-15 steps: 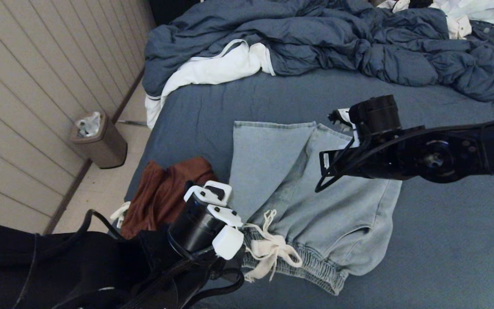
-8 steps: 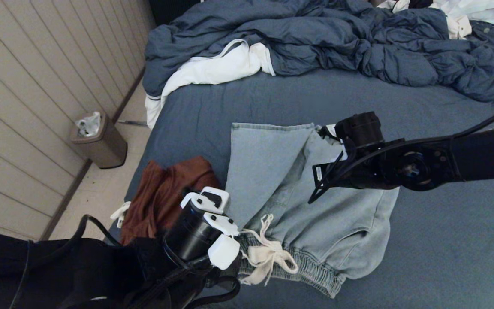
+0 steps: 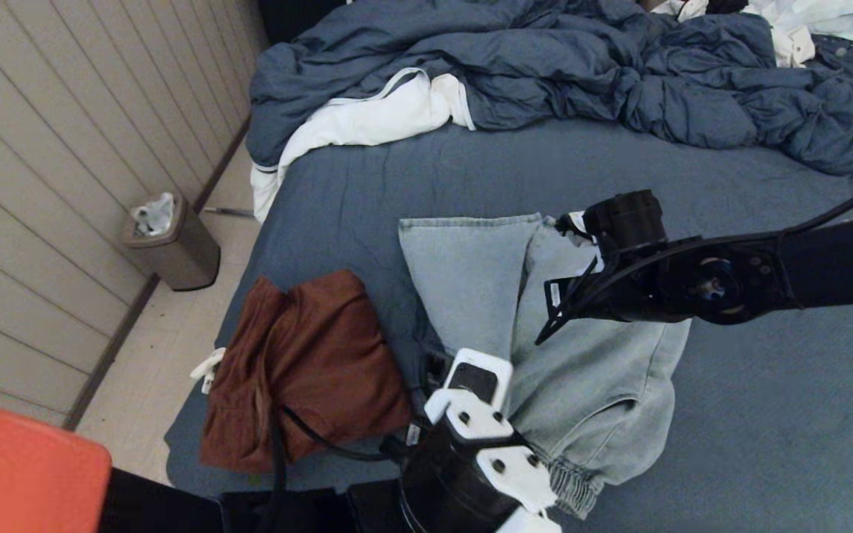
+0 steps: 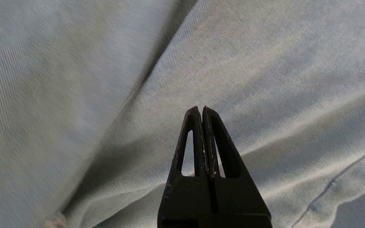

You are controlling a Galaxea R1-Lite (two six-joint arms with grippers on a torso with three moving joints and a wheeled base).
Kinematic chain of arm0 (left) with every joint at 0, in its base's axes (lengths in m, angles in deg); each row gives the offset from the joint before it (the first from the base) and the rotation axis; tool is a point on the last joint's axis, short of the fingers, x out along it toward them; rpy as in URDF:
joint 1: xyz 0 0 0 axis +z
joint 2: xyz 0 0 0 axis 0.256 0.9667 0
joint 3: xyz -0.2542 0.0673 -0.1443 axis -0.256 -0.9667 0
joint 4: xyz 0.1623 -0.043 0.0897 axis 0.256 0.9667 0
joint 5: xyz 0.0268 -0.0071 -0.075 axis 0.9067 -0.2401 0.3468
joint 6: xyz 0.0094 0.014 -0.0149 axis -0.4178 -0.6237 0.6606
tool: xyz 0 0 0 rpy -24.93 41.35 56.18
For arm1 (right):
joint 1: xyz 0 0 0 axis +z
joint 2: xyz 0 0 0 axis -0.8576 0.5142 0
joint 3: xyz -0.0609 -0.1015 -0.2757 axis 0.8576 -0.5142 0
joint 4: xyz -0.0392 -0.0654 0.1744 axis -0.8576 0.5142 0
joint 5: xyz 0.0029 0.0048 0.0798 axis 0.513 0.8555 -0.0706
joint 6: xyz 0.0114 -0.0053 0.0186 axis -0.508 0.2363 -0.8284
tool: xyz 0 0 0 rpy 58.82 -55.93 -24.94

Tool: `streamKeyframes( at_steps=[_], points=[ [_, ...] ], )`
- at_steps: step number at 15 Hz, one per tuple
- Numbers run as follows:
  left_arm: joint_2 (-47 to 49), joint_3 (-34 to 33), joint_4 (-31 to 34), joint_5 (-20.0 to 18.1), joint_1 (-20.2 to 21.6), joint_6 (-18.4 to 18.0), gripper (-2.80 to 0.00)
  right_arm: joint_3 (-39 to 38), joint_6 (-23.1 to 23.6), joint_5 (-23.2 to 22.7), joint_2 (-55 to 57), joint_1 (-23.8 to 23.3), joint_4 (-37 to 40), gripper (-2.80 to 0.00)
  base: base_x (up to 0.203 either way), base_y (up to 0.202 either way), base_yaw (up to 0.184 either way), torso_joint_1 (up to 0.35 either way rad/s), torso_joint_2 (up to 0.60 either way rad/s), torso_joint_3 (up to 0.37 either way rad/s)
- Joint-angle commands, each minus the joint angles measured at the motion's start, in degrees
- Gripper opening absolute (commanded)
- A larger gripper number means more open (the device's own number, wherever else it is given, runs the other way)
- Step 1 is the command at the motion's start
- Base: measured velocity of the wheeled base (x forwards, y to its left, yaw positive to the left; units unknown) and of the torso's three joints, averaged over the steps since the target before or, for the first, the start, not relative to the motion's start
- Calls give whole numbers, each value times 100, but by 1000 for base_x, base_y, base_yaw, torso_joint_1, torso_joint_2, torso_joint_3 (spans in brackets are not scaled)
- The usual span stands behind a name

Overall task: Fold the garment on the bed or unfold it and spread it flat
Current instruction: Fold the blue shorts

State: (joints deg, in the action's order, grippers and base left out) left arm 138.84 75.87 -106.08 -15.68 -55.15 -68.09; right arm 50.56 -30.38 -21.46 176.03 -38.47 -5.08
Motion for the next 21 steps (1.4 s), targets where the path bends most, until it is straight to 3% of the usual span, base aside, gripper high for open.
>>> streamKeyframes(
  at_steps=[1,3,6,11,16,21],
  points=[
    [219,33,-130,19,-267,-84,-280,27,-4,8,-19,-51,-2,-280,0,0,0,0,0,0],
    [406,198,-414,0,-590,-447,-280,96,2,8,-2,-159,-2,-280,0,0,0,0,0,0],
    [972,664,-591,1,-1006,-602,-280,182,2,8,-28,-339,-2,-280,0,0,0,0,0,0],
    [2056,1245,-676,-9,-1239,-608,-280,259,20,-9,-10,-449,-1,-280,0,0,0,0,0,0],
    [2469,1664,-722,-19,-1617,-718,-280,311,37,-115,-2,-521,6,-280,0,0,0,0,0,0],
    [2405,1644,-731,-9,-1677,-720,-280,311,37,-115,16,-521,6,-280,0,0,0,0,0,0]
  ],
)
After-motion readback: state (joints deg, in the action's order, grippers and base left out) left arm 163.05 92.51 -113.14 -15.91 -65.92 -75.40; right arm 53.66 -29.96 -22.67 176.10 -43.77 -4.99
